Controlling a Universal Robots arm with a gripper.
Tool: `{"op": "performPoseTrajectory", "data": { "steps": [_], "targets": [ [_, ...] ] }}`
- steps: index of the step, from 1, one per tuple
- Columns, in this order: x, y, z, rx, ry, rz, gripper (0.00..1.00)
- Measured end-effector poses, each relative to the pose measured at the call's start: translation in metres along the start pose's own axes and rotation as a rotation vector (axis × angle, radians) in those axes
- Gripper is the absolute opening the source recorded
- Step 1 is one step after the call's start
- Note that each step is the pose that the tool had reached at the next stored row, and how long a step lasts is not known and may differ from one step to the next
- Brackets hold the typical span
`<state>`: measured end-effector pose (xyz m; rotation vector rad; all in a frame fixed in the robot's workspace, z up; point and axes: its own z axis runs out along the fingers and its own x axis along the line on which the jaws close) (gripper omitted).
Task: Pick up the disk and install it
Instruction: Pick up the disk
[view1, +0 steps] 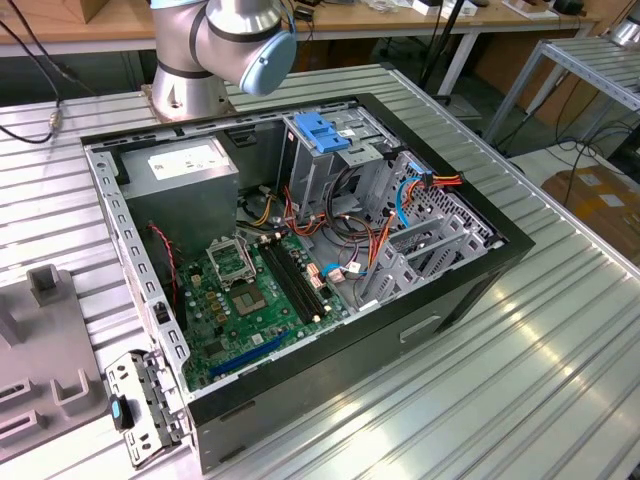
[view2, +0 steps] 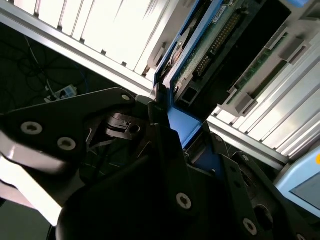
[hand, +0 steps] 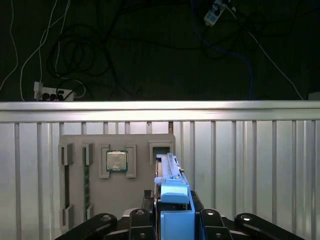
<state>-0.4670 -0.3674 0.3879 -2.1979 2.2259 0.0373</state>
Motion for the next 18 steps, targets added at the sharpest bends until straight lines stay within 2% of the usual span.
{"op": "performPoseTrajectory", "data": {
  "steps": [8, 12, 18],
  "targets": [
    [-0.0003, 0.0, -0.0088, -0.0001, -0.0005, 0.0, 0.37],
    [-0.0003, 0.0001, -0.0114, -0.0002, -0.0013, 0.0, 0.37],
    [-0.0006, 0.0001, -0.0205, -0.0003, -0.0018, 0.0, 0.37]
  ]
}}
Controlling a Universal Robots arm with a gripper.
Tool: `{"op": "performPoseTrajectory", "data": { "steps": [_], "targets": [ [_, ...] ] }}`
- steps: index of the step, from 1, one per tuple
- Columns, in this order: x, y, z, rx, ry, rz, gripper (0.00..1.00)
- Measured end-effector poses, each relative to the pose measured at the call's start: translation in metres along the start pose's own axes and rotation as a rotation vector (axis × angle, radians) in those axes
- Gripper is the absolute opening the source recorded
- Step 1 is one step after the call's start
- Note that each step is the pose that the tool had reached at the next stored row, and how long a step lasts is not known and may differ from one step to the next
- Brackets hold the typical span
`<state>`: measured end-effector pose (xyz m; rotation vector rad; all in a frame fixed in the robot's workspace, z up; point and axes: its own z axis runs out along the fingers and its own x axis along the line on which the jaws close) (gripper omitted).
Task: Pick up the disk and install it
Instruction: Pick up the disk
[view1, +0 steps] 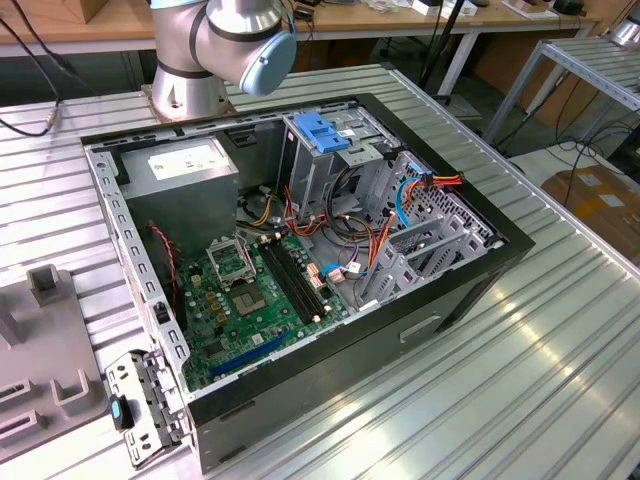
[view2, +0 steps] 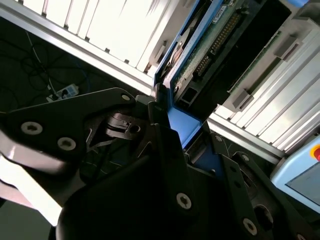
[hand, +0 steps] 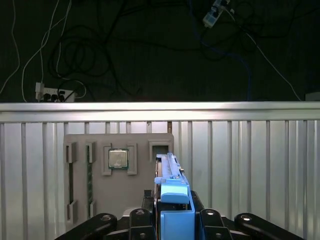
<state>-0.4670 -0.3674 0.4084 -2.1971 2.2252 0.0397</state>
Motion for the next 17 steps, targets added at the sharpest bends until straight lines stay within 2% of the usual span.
{"op": "performPoseTrajectory", "data": {
  "steps": [4, 17],
  "targets": [
    [-0.0003, 0.0001, -0.0099, -0.0002, -0.0016, 0.0, 0.37],
    [-0.0008, 0.0002, -0.028, -0.0006, -0.0051, 0.0, 0.37]
  ]
}}
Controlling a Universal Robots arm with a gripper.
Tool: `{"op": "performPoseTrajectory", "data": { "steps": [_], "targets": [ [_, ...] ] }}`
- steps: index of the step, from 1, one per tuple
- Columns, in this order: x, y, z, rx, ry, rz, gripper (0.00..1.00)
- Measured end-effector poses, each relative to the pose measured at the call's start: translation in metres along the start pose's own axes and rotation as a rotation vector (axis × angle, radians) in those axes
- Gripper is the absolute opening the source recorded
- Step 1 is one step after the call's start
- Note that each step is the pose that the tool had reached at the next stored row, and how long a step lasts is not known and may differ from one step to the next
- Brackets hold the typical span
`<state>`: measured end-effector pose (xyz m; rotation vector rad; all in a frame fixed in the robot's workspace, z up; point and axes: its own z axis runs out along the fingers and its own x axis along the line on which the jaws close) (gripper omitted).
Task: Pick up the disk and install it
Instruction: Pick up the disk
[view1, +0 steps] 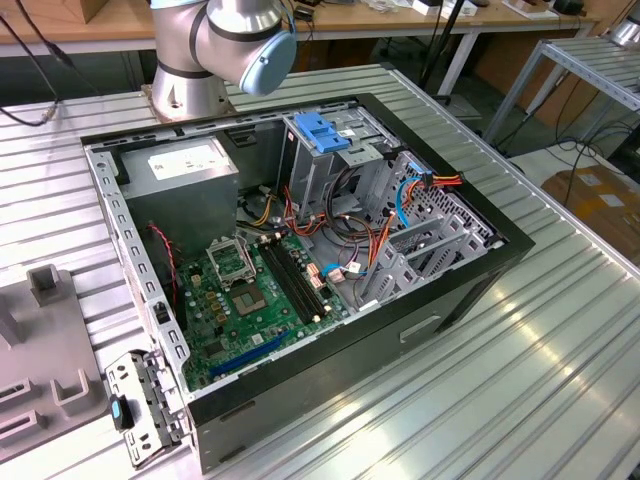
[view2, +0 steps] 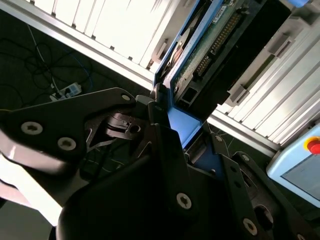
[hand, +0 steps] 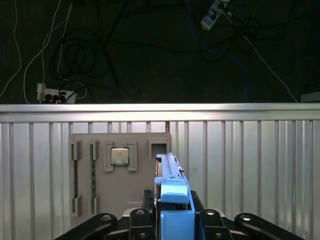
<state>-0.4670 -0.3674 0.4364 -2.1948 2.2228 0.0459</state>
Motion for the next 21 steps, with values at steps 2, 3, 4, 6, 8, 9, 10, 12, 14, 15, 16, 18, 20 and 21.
{"op": "performPoseTrajectory", "data": {
  "steps": [2, 3, 4, 6, 8, 9, 10, 12, 14, 15, 16, 18, 20, 21],
  "targets": [
    [-0.0001, 0.0, -0.0026, 0.0, -0.0012, 0.0, 0.37],
    [-0.0001, 0.0, -0.0037, -0.0001, -0.0018, 0.0, 0.37],
    [-0.0002, 0.0, -0.0047, -0.0001, -0.0025, 0.0, 0.37],
    [-0.0002, 0.0, -0.0068, -0.0002, -0.0033, 0.0, 0.37],
    [-0.0003, 0.0001, -0.0091, -0.0004, -0.0038, 0.0, 0.37],
    [-0.0003, 0.0001, -0.0103, -0.0004, -0.004, 0.0, 0.37],
    [-0.0004, 0.0001, -0.0118, -0.0005, -0.0042, 0.0, 0.37],
    [-0.0005, 0.0001, -0.0148, -0.0007, -0.0049, 0.0, 0.37],
    [-0.0006, 0.0001, -0.0169, -0.0007, -0.0055, 0.0, 0.37],
    [-0.0006, 0.0002, -0.0189, -0.0009, -0.0059, 0.0, 0.37],
    [-0.0007, 0.0002, -0.0203, -0.0009, -0.0062, 0.0, 0.37],
    [-0.0008, 0.0002, -0.0231, -0.0011, -0.0068, 0.0, 0.37],
    [-0.0008, 0.0002, -0.0253, -0.0011, -0.0073, 0.0, 0.37],
    [-0.0009, 0.0002, -0.0261, -0.0011, -0.0076, 0.0, 0.37]
  ]
}}
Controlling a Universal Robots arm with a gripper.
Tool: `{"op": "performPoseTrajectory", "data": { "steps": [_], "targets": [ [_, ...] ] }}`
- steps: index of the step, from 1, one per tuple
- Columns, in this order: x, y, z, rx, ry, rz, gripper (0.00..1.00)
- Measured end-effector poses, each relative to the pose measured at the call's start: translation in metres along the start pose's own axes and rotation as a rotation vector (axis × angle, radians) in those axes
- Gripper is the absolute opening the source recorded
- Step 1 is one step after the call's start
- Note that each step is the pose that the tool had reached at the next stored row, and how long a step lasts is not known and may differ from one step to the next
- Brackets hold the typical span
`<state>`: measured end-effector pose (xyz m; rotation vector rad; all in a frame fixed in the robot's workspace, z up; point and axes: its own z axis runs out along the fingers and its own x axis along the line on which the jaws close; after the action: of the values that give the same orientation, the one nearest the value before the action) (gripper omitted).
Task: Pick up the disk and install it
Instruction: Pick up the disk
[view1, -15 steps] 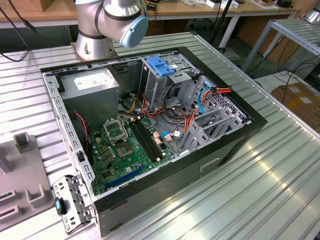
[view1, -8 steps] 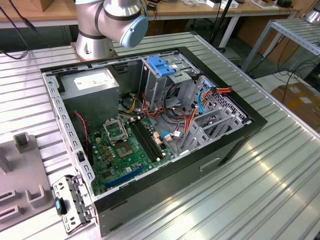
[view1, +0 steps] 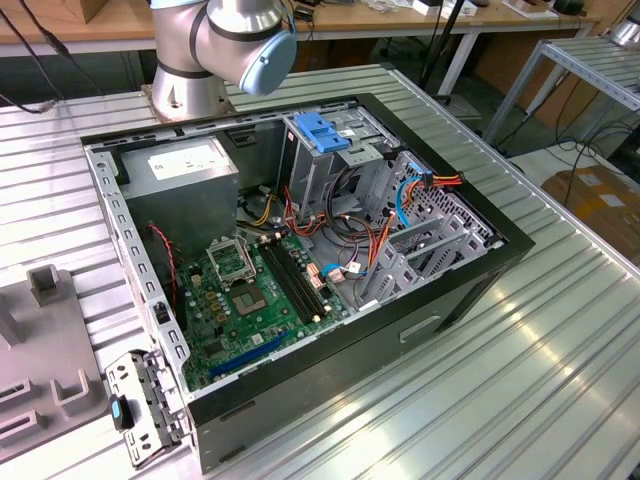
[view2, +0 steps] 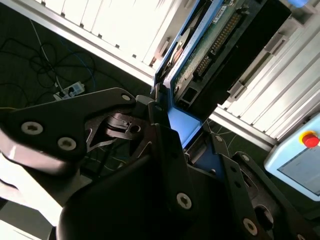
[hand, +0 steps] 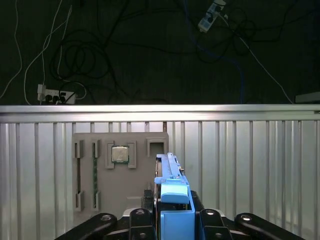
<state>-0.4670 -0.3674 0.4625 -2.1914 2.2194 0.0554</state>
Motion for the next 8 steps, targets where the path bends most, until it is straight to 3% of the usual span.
{"op": "performPoseTrajectory", "data": {
  "steps": [8],
  "targets": [
    [-0.0004, 0.0001, -0.0108, -0.0006, -0.0022, 0.0, 0.37]
  ]
}}
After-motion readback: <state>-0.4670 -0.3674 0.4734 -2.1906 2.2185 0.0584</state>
